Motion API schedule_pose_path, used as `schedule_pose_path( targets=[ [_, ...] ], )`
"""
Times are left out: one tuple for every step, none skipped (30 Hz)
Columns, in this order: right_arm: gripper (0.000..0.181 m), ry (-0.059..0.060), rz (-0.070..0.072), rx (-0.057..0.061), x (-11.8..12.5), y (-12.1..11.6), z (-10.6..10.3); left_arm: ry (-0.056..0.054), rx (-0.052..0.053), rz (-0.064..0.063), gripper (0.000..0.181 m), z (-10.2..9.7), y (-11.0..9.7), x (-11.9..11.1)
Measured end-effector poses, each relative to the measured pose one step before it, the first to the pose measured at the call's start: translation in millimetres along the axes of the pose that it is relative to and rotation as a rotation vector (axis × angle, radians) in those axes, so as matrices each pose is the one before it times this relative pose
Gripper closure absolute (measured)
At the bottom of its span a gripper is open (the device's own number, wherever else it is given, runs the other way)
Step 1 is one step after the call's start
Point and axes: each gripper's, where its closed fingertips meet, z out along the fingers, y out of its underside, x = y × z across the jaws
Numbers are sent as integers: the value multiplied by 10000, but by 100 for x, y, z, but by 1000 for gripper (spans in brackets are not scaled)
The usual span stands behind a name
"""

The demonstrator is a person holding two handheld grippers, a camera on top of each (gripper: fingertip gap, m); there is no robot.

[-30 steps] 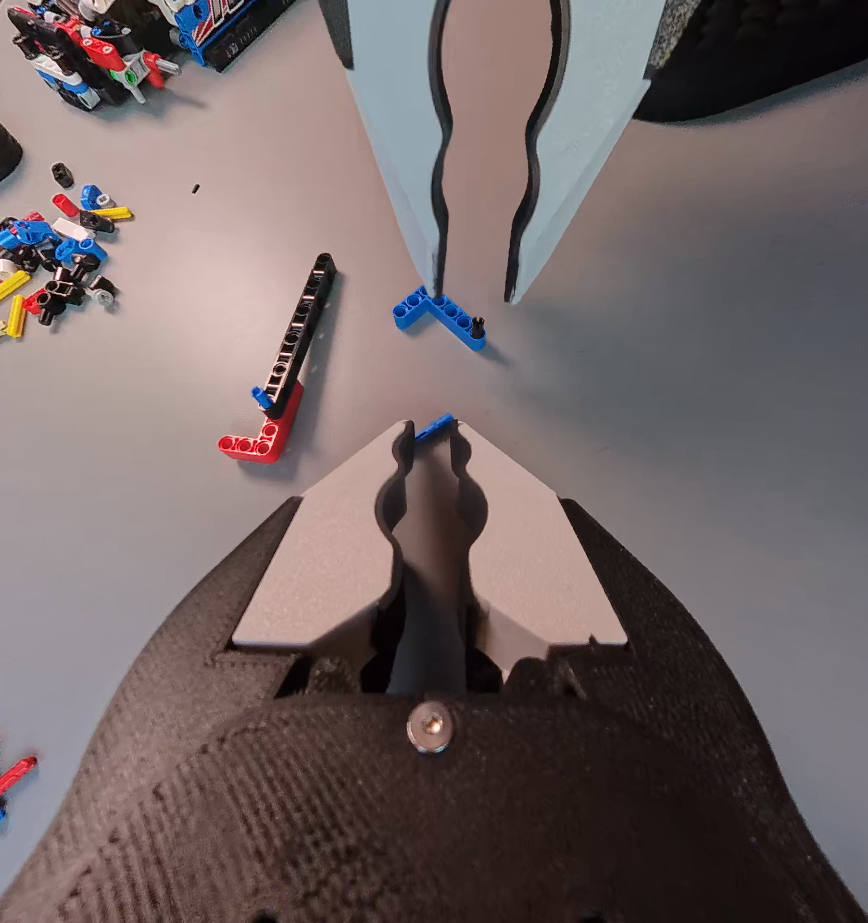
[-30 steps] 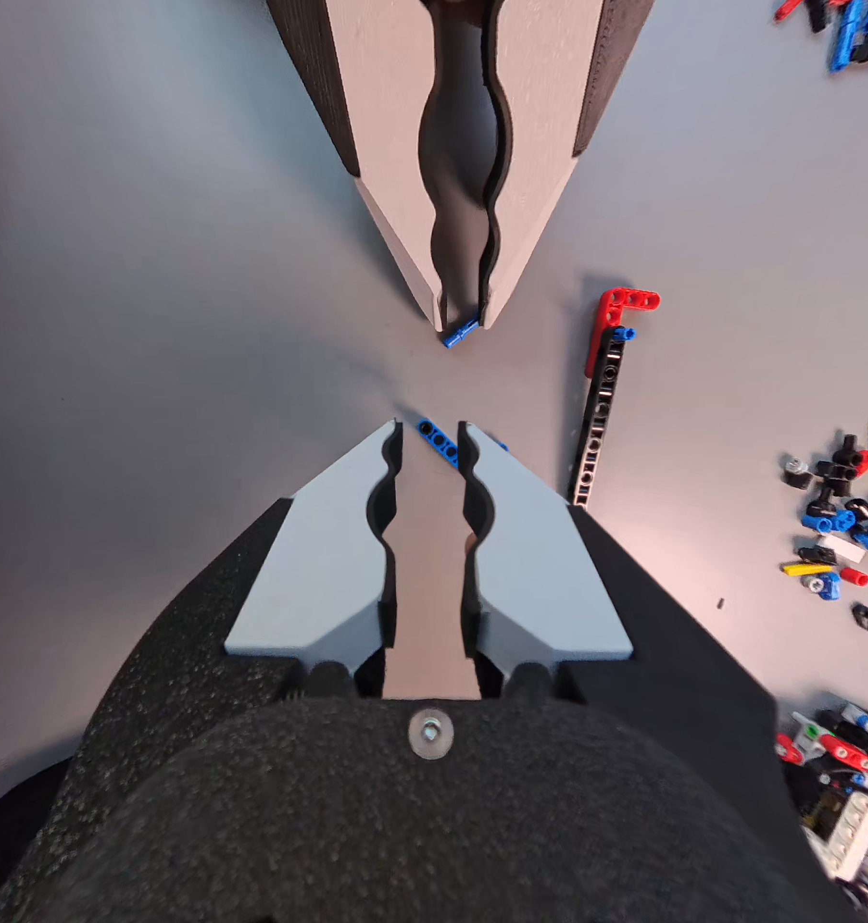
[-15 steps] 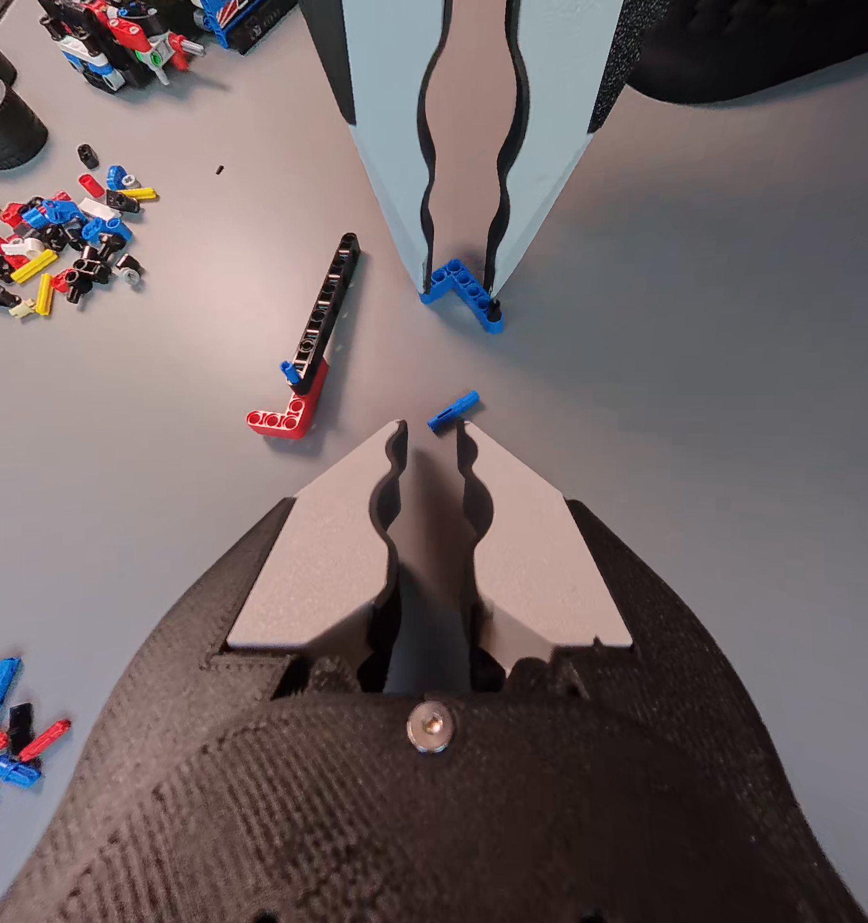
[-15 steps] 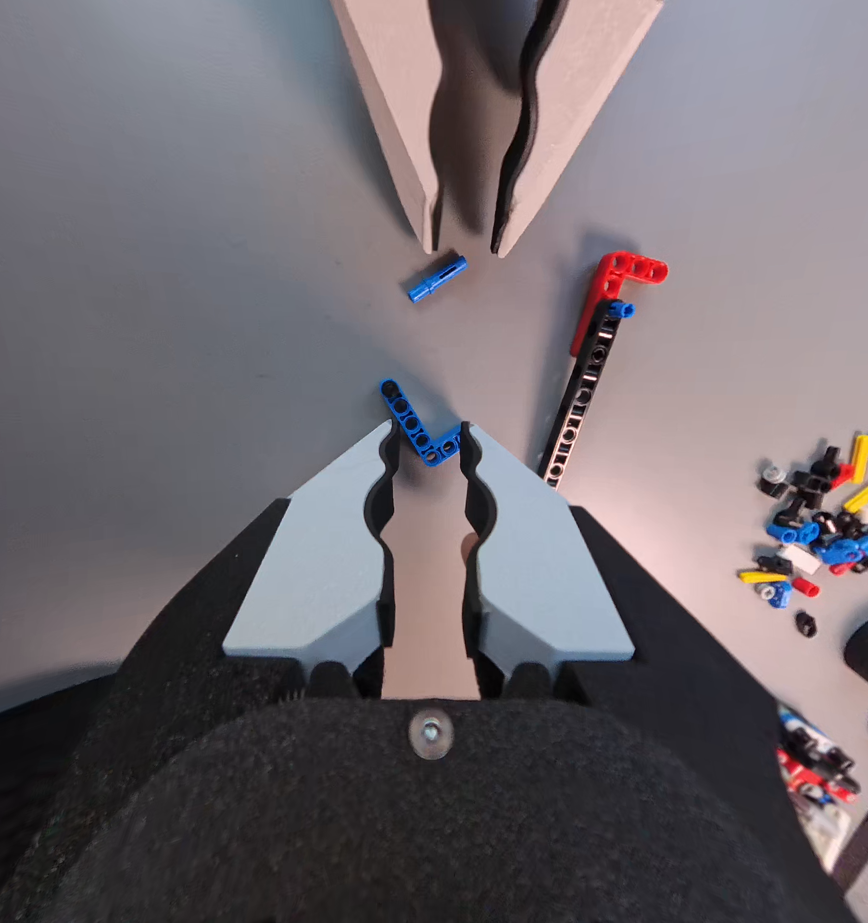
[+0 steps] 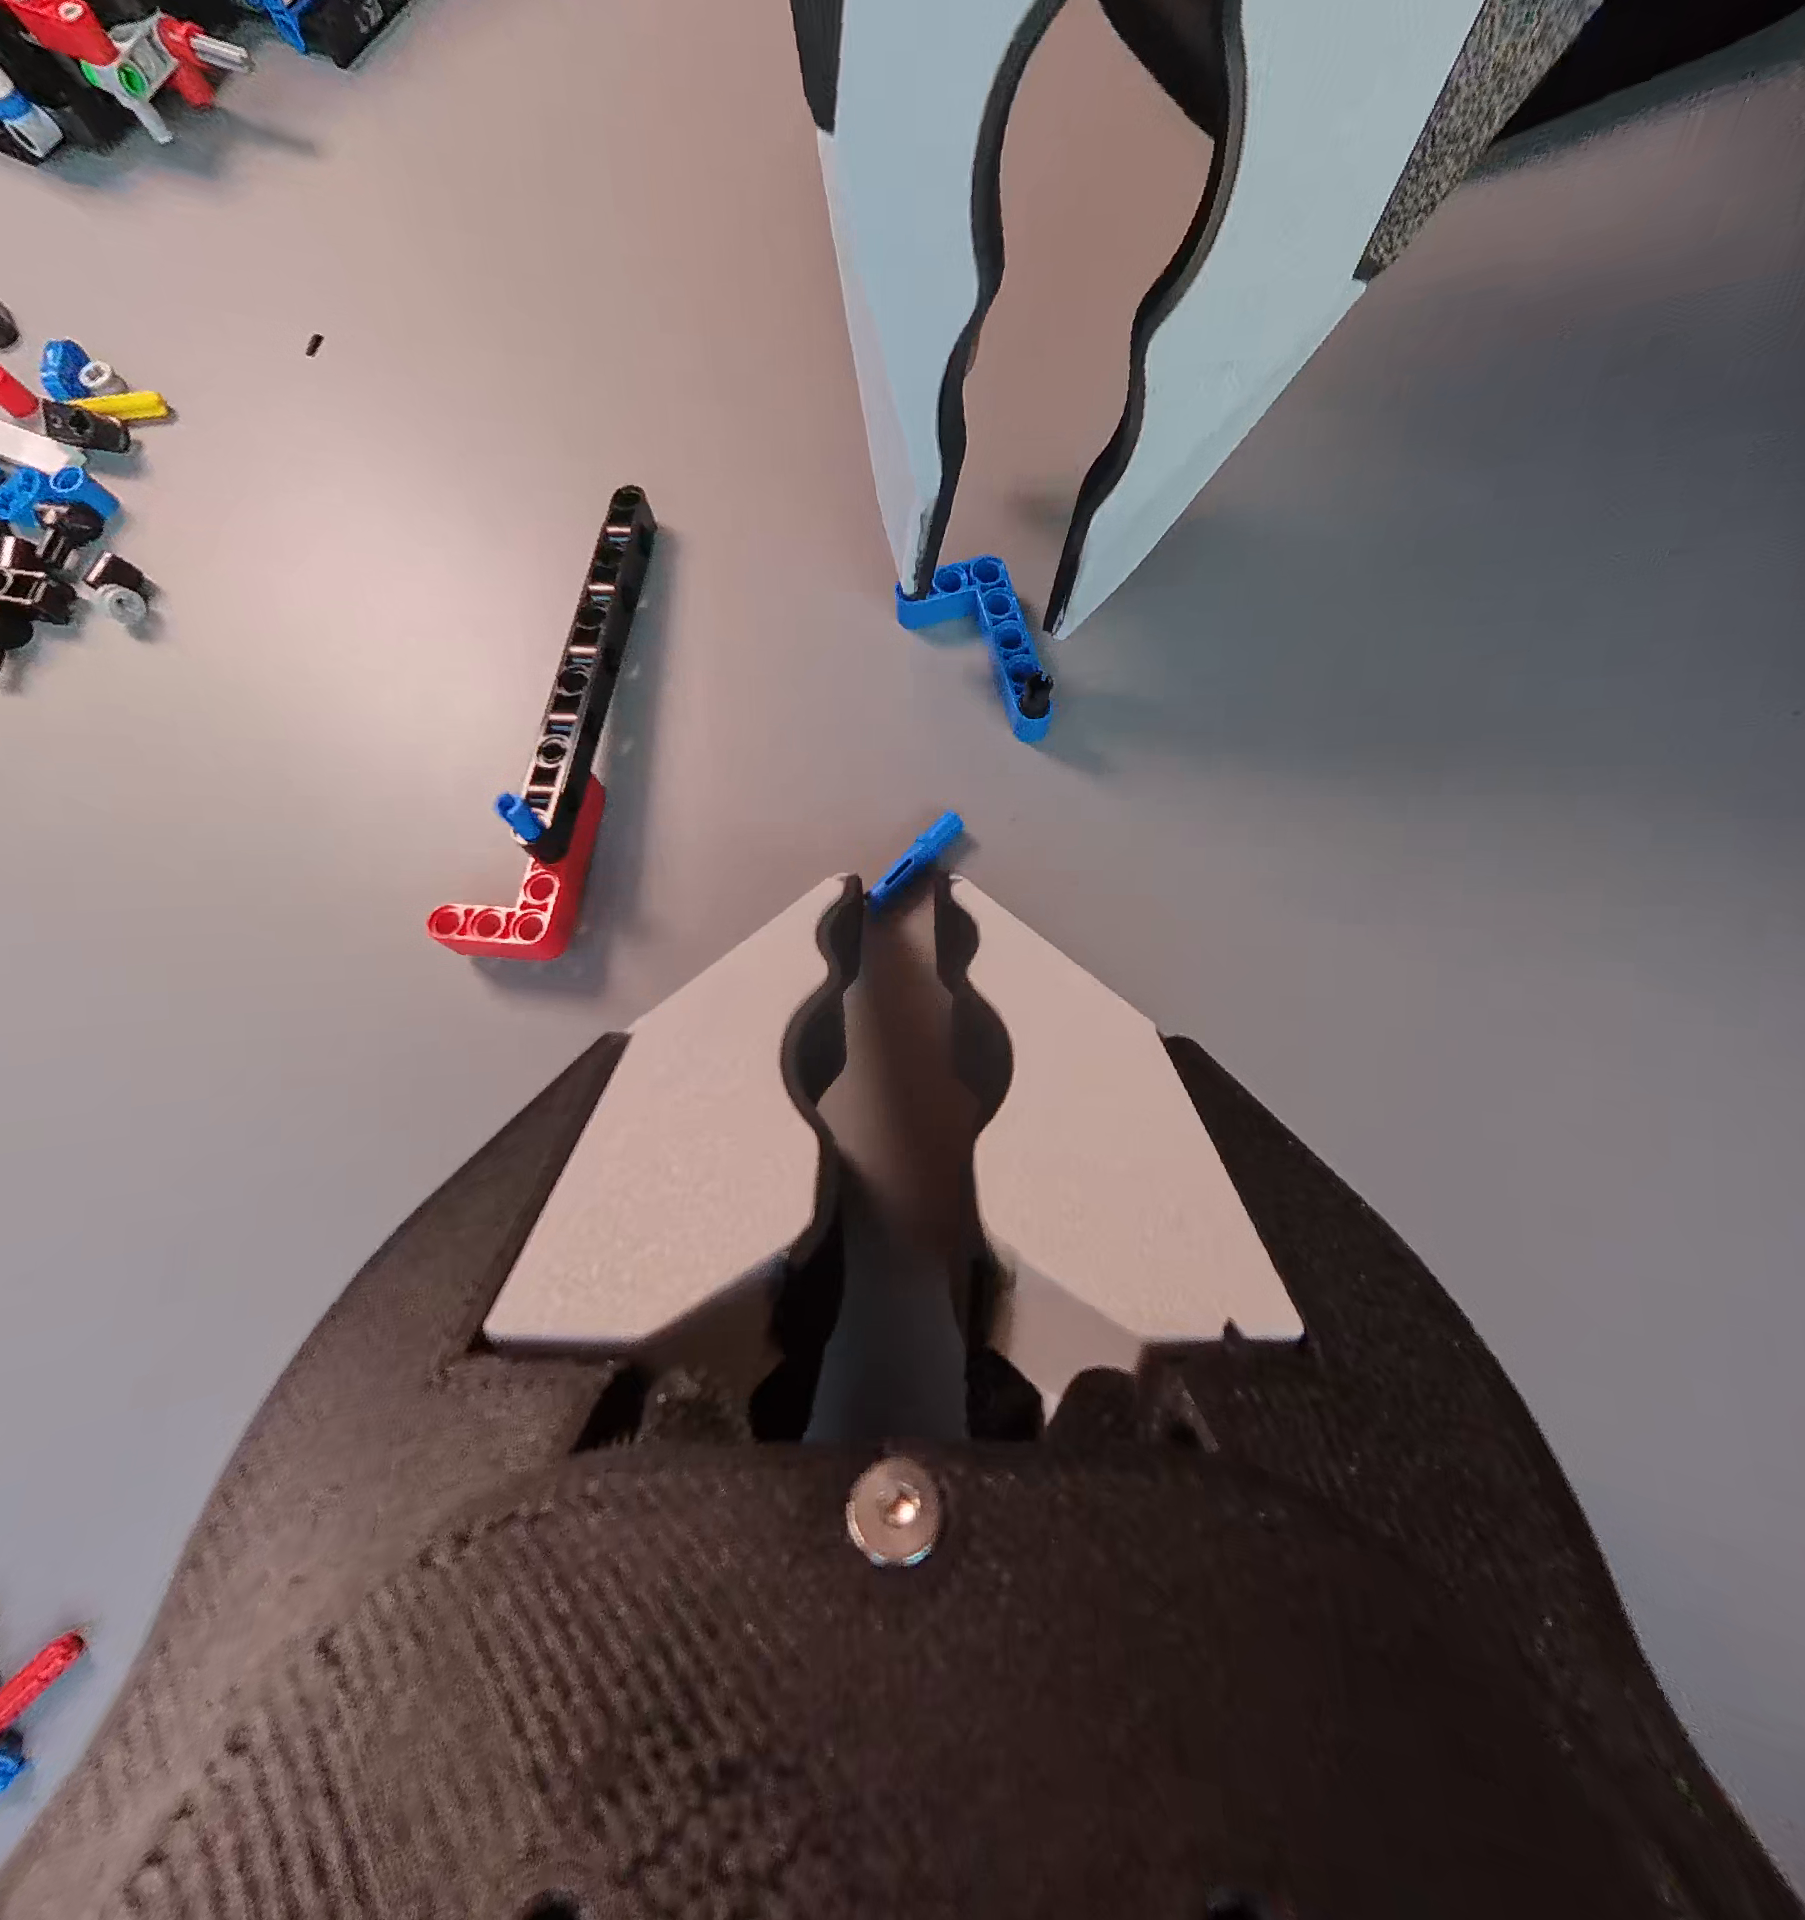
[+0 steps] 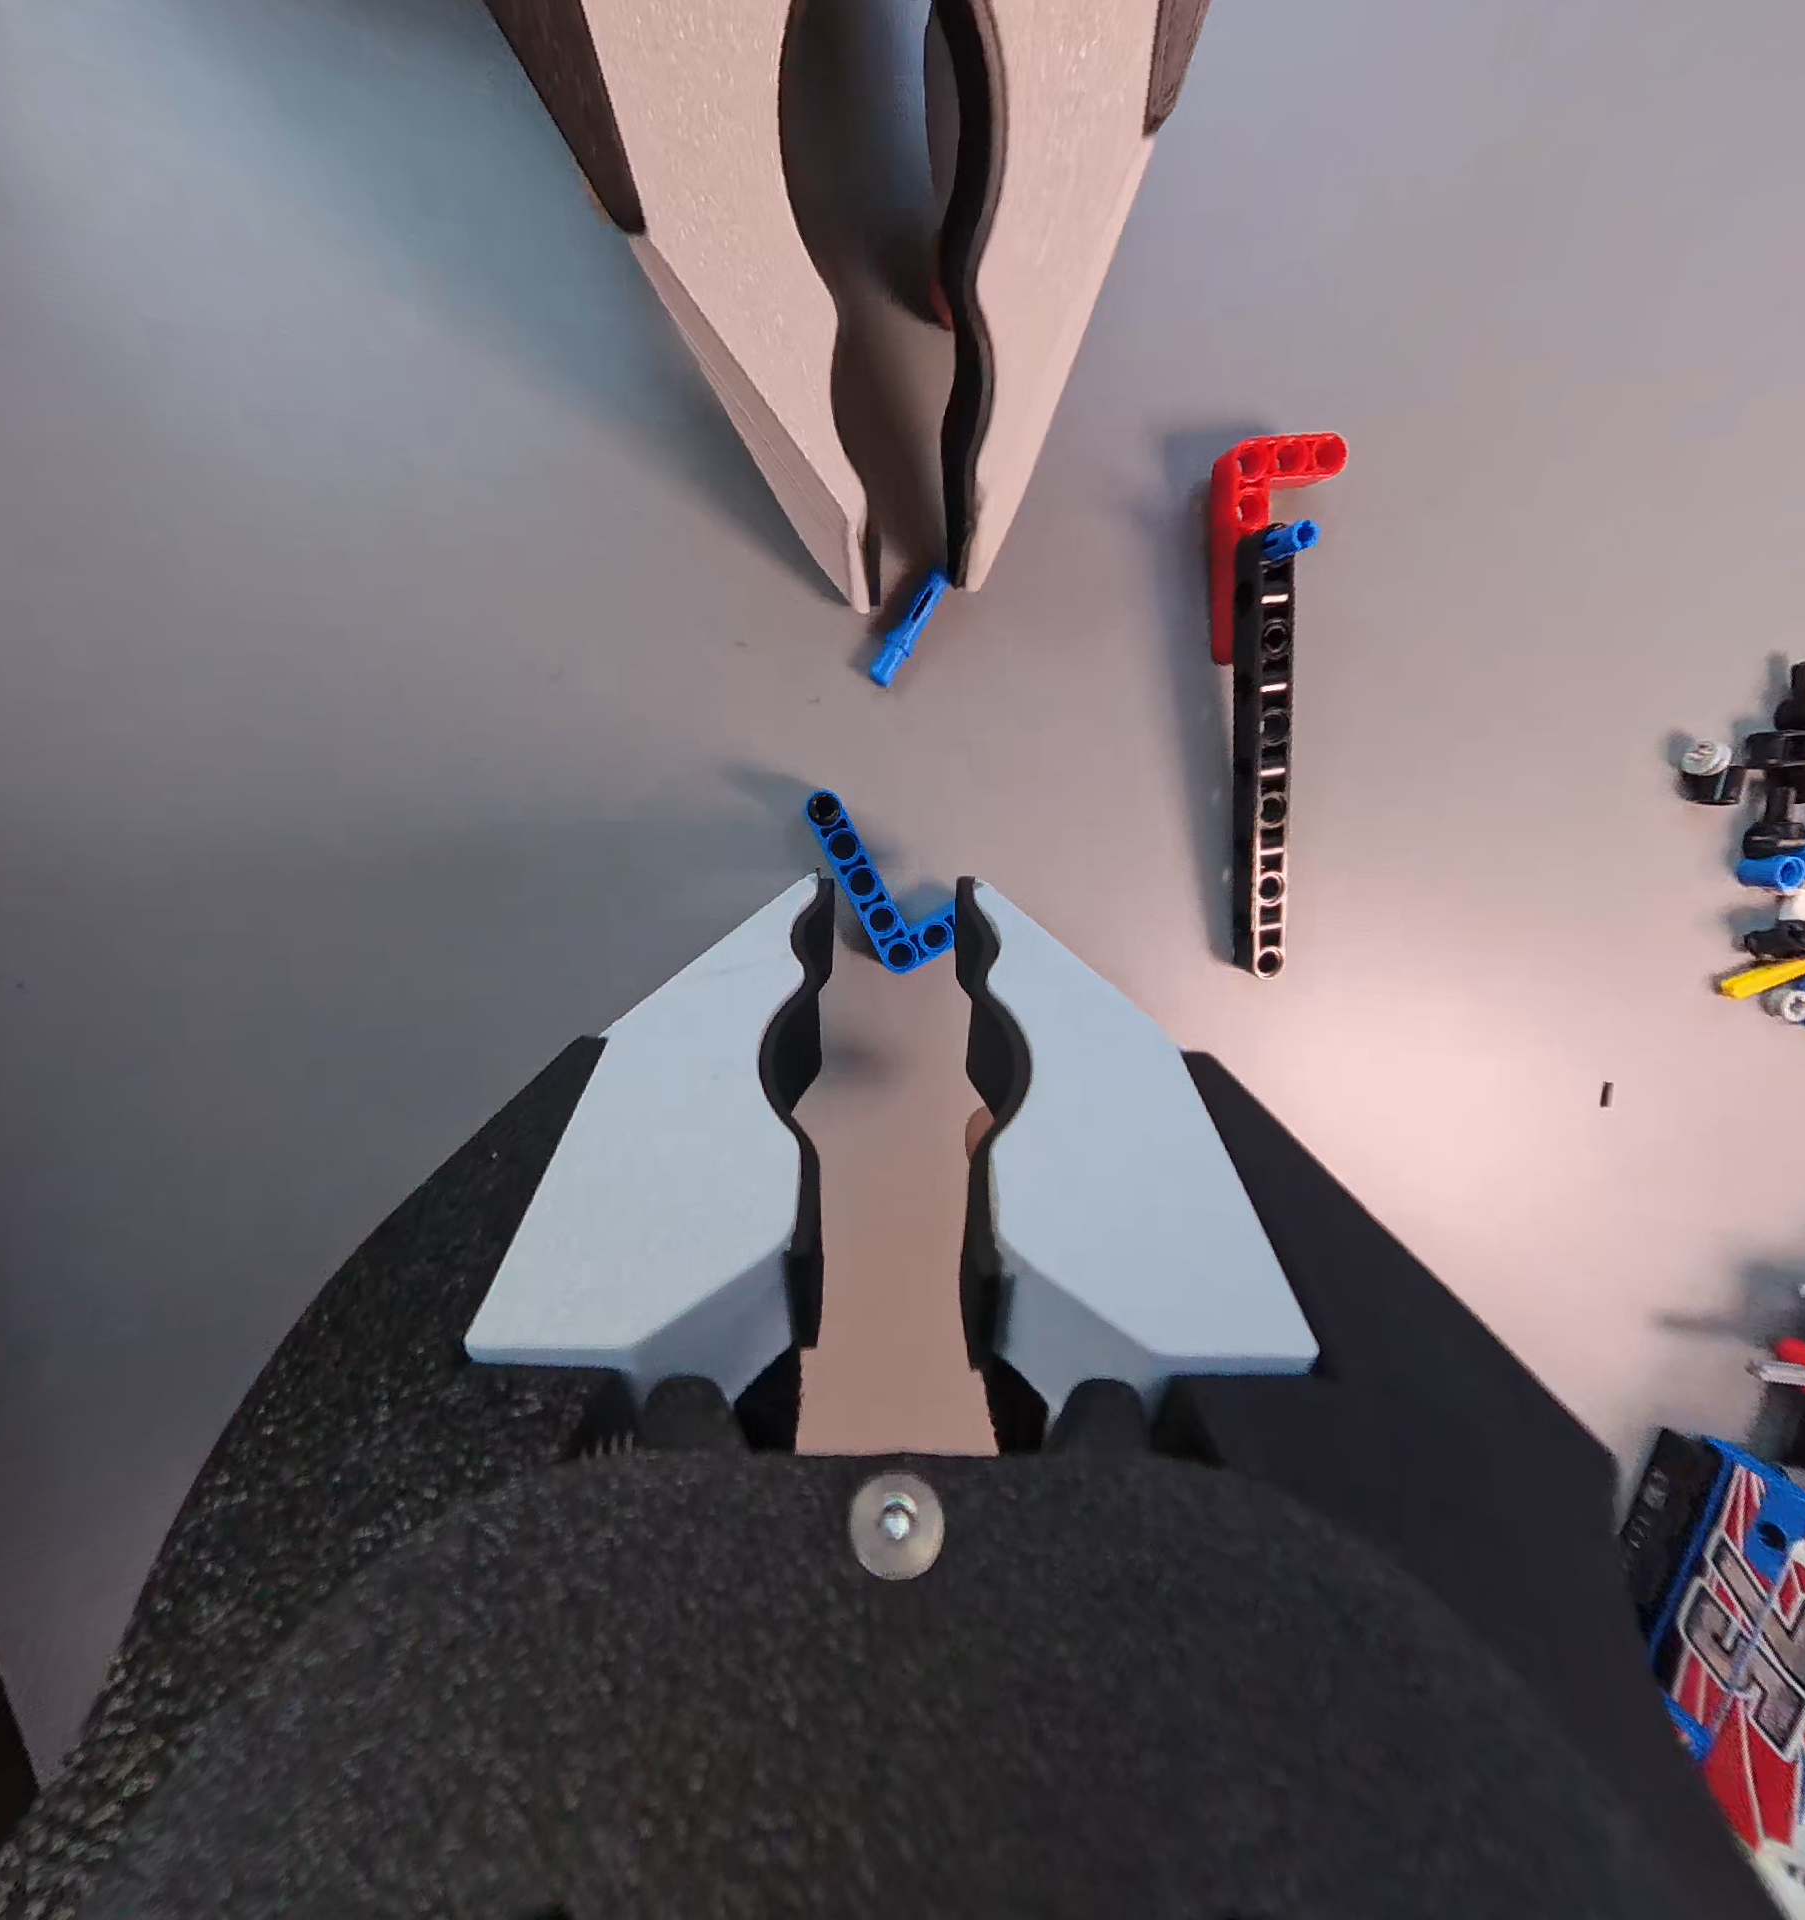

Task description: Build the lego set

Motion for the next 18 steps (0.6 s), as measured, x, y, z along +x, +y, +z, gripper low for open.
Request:
schedule_pose_path(
  targets=[
    [159, -3, -48, 292, -37, -311, -247, -9, -26, 66, 172, 45, -42, 103],
    [159, 10, -109, 345, -49, -407, -266, 14, -44, 65, 176, 54, -25, 140],
    [159, 62, -129, 394, -1, -498, -265, -40, -45, 63, 177, 57, -44, 79],
    [159, 92, -133, 365, 30, -455, -235, -81, -45, 53, 178, 50, -39, 21],
    [159, 113, -127, 325, 39, -385, -206, -80, -44, 63, 178, 29, -24, 32],
    [159, 115, -87, 312, 39, -351, -199, -90, -38, 81, 178, 21, -27, 21],
    [159, 77, -16, 286, -17, -292, -199, -109, -25, 46, 179, -4, -12, -20],
    [159, 86, 29, 283, 26, -282, -216, -108, 41, -22, 179, -20, -77, -53],
    [160, 61, 13, 361, -26, -357, -256, -11, 201, -107, 179, -88, -272, 28],
    [160, 44, 19, 395, -58, -392, -297, 104, 386, -239, 179, -209, -559, 102],
    [160, 95, 38, 400, 31, -389, -309, 153, 503, -369, 179, -321, -779, 62],
    [160, 158, 42, 383, 141, -370, -312, 193, 575, -434, 179, -403, -910, 56],
    [160, 185, 70, 366, 204, -316, -315, 246, 623, -428, 179, -416, -987, 127],
    [160, 176, 128, 354, 231, -295, -285, 289, 623, -393, 179, -369, -970, 227],
    [161, 165, 213, 362, 265, -286, -285, 268, 545, -353, 179, -308, -827, 237],
    [163, 149, 285, 363, 290, -257, -261, 226, 410, -281, 179, -215, -612, 230],
    [164, 71, 327, 321, 219, -184, -223, 207, 291, -199, 179, -129, -427, 241],
    [165, -12, 344, 303, 117, -170, -203, 154, 213, -143, 179, -67, -297, 207]
  ],
)
